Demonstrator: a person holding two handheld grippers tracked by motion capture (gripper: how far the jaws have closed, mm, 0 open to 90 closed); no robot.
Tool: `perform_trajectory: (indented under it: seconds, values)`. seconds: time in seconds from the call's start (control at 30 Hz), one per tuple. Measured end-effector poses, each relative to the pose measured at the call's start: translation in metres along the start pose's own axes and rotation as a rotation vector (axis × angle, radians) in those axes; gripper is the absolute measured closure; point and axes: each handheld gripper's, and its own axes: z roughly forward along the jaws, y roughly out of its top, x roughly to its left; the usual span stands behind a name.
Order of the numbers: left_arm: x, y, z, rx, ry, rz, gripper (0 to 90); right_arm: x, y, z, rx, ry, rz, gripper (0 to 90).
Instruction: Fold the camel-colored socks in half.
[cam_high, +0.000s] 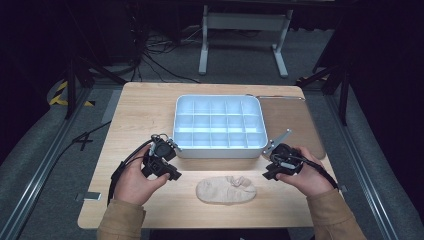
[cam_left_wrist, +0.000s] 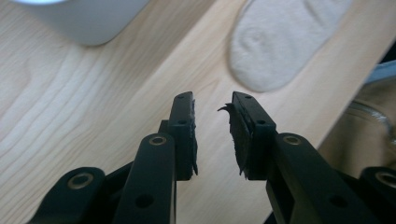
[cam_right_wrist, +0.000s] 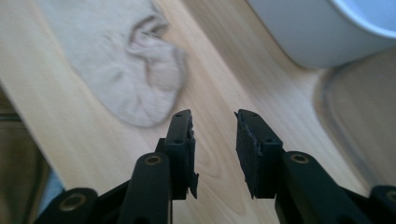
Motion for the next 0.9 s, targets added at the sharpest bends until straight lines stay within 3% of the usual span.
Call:
perform_trajectory:
  seconds: [0.13, 0.3, 0.47, 0.53, 0.57, 0.6, 0.67, 0.8, 0.9]
  values:
    - [-0.006, 0.002, 0.0, 0.001, 0.045, 0.013, 67.6, -0.002, -0.005, -0.002, -0.012, 0.011, 0.025, 70.8]
    - [-0.007, 0.003, 0.001, 0.019, -0.001, 0.003, 70.4, -0.002, -0.008, -0.003, -0.021, 0.015, 0.027, 69.3]
    - [-0.015, 0.008, 0.001, -0.01, 0.071, 0.017, 64.4, -0.002, -0.009, -0.002, -0.054, 0.026, 0.04, 70.1]
    - [-0.018, 0.009, 0.003, -0.033, 0.028, -0.011, 63.0, -0.001, -0.01, -0.002, -0.065, 0.038, 0.04, 70.1]
    - [-0.018, 0.009, 0.003, -0.033, 0.028, -0.011, 62.9, -0.001, -0.01, -0.002, -0.065, 0.038, 0.04, 70.1]
    - [-0.02, 0.01, 0.007, -0.039, 0.0, -0.04, 62.8, 0.001, -0.012, -0.002, -0.078, 0.048, 0.036, 71.6]
    - [-0.021, 0.011, 0.009, -0.042, -0.005, -0.049, 62.8, 0.001, -0.013, -0.002, -0.08, 0.054, 0.037, 72.6]
    - [-0.021, 0.018, 0.014, -0.037, -0.052, -0.024, 68.9, 0.002, -0.02, 0.001, -0.079, 0.06, 0.055, 80.4]
    - [-0.022, 0.023, 0.021, -0.035, -0.065, -0.036, 68.0, 0.003, -0.023, 0.001, -0.089, 0.067, 0.066, 82.0]
